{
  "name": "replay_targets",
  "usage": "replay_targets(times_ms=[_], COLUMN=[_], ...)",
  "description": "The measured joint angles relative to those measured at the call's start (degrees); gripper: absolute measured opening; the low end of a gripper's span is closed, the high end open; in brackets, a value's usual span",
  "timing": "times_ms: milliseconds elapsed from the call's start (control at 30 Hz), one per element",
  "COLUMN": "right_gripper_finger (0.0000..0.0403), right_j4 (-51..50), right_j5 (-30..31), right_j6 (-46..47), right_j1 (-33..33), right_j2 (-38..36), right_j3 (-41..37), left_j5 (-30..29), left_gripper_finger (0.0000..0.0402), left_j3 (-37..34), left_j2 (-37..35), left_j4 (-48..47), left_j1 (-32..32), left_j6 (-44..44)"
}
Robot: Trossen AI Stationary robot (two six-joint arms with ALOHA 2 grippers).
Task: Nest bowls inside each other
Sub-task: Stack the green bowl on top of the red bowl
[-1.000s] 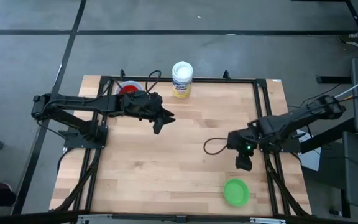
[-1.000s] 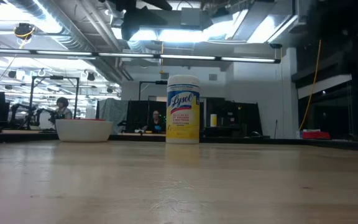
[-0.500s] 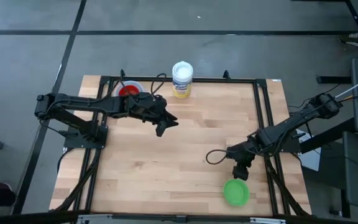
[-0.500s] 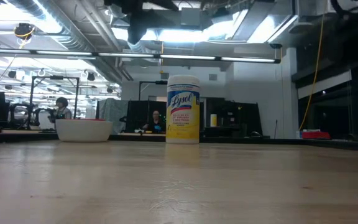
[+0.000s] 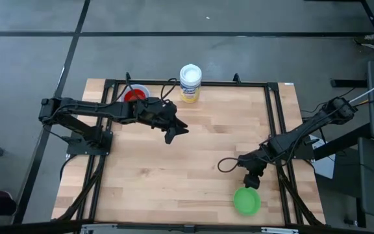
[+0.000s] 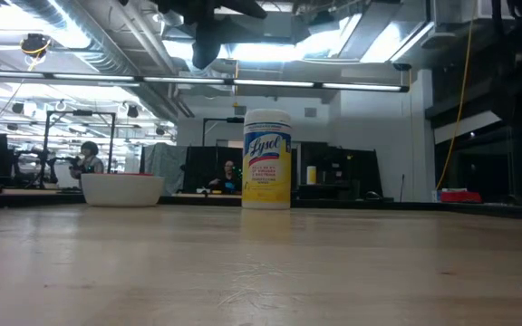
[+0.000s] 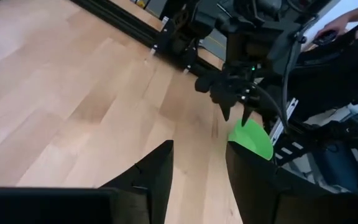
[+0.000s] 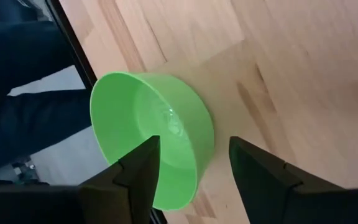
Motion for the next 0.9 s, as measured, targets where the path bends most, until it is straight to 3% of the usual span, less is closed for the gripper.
replay_targets(times_ms=[433,567,900], right_gripper_finger=[0.0193,0.0196,0.0183], right_j4=[7.96,12.48,12.38], right_j5=[2.11,2.21,6.45], right_j6=[2.64,4.34,9.74], right_j1=[0.09,2.38,7.93], right_j2=[0.02,0.02,0.9], right_j3=[-3.89,-3.94,-4.38], left_j5=[0.49,1.39,1.57], left_gripper_finger=[0.0143,0.0143,0.0143], left_j3=[0.0,0.0,0.0], left_j2=[-0.02,-0.02,-0.04], left_j4=[0.19,0.19,0.19], left_j1=[0.0,0.0,0.33], left_j6=[-0.45,-0.64,0.79])
